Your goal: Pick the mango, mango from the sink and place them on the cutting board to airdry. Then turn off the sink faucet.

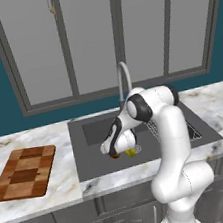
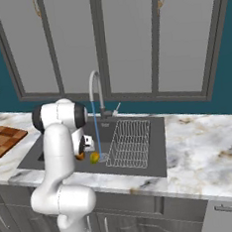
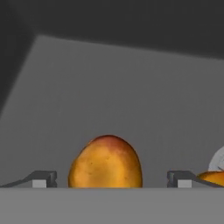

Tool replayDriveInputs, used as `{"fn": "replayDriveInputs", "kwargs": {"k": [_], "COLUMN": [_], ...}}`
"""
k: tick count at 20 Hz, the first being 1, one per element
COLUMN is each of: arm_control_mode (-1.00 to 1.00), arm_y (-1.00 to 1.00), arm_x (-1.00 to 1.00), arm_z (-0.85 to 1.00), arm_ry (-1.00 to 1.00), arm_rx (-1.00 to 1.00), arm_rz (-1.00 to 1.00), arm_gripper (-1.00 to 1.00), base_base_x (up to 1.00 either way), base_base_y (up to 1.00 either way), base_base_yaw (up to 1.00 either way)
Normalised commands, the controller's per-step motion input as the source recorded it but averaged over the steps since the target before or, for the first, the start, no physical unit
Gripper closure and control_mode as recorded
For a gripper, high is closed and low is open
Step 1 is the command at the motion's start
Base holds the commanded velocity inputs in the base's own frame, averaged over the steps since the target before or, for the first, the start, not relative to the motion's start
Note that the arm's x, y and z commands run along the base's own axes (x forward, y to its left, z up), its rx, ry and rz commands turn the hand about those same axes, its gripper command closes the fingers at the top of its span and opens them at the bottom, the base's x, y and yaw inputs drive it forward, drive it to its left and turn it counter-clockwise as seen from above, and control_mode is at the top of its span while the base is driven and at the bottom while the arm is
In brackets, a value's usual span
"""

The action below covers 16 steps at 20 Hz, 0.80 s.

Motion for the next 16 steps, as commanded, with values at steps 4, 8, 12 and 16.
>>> {"fn": "replayDriveInputs", "kwargs": {"k": [4,8,12,16], "arm_control_mode": [-1.0,-1.0,-1.0,-1.0], "arm_y": [0.1,0.08,0.05,0.0], "arm_x": [0.14,0.14,0.06,-0.05], "arm_z": [-0.2,-0.19,-0.2,-0.06], "arm_ry": [0.01,0.01,0.03,0.01], "arm_rx": [0.0,0.0,0.0,0.0], "arm_rz": [0.0,0.0,0.0,-0.01], "arm_gripper": [-1.0,-1.0,1.0,1.0], "base_base_x": [0.0,0.0,0.0,0.0], "base_base_y": [0.0,0.0,0.0,0.0], "base_base_yaw": [0.0,0.0,0.0,0.0]}}
